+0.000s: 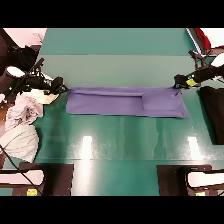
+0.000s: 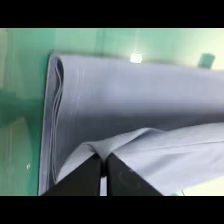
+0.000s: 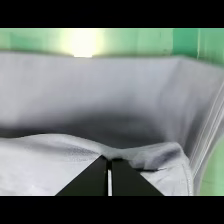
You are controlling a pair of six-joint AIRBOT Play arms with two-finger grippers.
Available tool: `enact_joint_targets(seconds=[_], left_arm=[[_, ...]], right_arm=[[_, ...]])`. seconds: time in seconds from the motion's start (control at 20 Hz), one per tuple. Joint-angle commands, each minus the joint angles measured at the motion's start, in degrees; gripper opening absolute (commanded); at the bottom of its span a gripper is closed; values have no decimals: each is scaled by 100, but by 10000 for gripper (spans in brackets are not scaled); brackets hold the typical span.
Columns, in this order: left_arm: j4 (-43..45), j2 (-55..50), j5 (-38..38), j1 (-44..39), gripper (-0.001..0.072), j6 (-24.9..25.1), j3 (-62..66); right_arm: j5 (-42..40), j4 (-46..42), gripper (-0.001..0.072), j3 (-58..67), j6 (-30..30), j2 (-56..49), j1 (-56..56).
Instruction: Fold the shirts.
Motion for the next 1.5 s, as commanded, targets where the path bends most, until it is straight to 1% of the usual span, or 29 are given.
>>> enact_joint_targets(seconds=[0.0, 0.05, 0.1, 0.15, 0.25, 0.35, 0.45, 0.5, 0.55, 0.6, 0.65, 0.7, 0.85, 1.05, 1.25, 1.35, 1.4, 1.45], left_arm=[[-243, -107, 431, 7, 227, -4, 122], [-448, -107, 483, 7, 556, -4, 122], [-693, -107, 501, 7, 676, -4, 138], [-868, -105, 459, 9, 658, -4, 212], [-925, -101, 129, 7, 657, 0, 496], [-925, -79, -306, 7, 656, 2, 717], [-918, -79, -614, 7, 654, 0, 763], [-872, -83, -691, 7, 491, 2, 756], [-868, -83, -758, 7, 242, 13, 743], [-883, -83, -841, 7, 40, 151, 737], [-894, -83, -920, -7, 25, 247, 737], [-885, -83, -988, -57, 25, 254, 737], [-863, -83, -1054, -411, 25, 254, 734], [-728, -83, -793, -1062, 25, 251, 734], [-719, -83, -662, -1572, 25, 251, 734], [-715, -83, -658, -1722, 25, 240, 734], [-717, -83, -667, -1786, 25, 225, 734], [-717, -85, -660, -1856, 24, 205, 734]], right_arm=[[-52, 61, 34, 501, 201, -446, 2], [-39, 59, 216, 638, 280, -520, 0], [22, 57, 444, 802, 275, -584, -17], [90, 59, 473, 962, 273, -612, -68], [468, 61, 473, 1266, 201, -590, -201], [1054, 177, 474, 1296, -240, -487, -444], [1397, 649, 474, 981, -570, -334, -848], [1414, 809, 473, 743, -614, -260, -1062], [1377, 850, 474, 498, -627, -199, -1274], [1338, 927, 509, 256, -656, -179, -1488], [1320, 1032, 609, 26, -669, -184, -1696], [1276, 1196, 651, -203, -804, -186, -1878], [1154, 1864, 651, -682, -1410, -439, -2277], [1078, 2498, 650, -802, -1823, -1067, -2376], [1158, 2785, 649, -669, -2041, -1504, -2159], [1182, 2916, 648, -566, -2116, -1556, -2000], [1196, 2892, 642, -505, -2153, -1554, -1902], [1202, 2883, 602, -435, -2153, -1554, -1805]])
